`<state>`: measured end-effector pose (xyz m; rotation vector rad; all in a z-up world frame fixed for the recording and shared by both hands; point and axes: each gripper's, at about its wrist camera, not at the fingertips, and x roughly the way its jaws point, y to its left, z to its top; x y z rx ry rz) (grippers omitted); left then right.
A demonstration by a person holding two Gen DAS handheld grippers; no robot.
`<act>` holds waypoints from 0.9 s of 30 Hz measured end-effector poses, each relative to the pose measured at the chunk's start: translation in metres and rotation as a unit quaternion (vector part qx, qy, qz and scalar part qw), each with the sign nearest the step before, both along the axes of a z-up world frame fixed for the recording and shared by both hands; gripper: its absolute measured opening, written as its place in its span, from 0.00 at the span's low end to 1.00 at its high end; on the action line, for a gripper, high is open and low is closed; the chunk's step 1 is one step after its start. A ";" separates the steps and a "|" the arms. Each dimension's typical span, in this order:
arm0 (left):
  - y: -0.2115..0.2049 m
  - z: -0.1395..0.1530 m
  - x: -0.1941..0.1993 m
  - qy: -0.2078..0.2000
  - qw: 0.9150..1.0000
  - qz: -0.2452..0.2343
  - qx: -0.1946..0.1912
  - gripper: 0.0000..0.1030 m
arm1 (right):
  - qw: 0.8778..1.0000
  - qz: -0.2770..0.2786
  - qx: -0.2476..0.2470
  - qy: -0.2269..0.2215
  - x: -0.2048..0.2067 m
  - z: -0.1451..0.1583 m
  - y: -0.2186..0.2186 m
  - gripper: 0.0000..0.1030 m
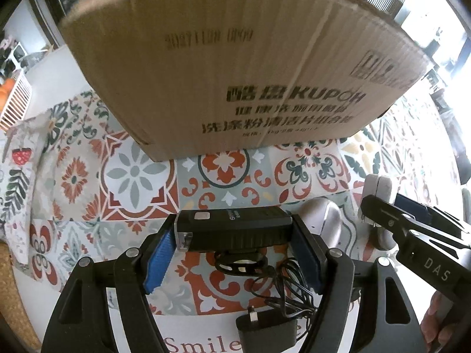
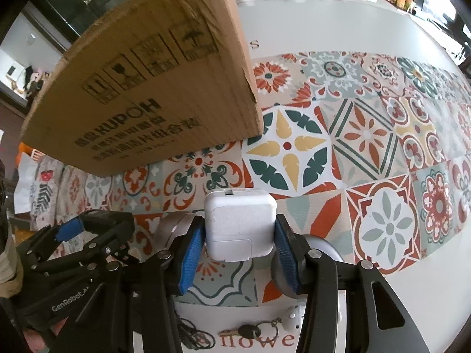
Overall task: Organize rigid objects
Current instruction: 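Lift and carry the black power bank and white adapter over the cardboard box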
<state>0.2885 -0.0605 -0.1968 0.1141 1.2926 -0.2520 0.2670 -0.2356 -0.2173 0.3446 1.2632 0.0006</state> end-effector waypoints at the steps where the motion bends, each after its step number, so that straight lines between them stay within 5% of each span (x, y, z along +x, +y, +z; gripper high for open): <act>1: 0.000 0.004 0.000 -0.004 1.000 0.001 -0.001 0.71 | 1.000 0.001 0.001 -0.003 -0.001 0.003 -0.001 0.47; 27: 0.009 0.108 -0.023 -0.124 0.992 0.004 -0.034 0.71 | 0.992 0.022 -0.018 -0.126 -0.024 0.108 0.014 0.47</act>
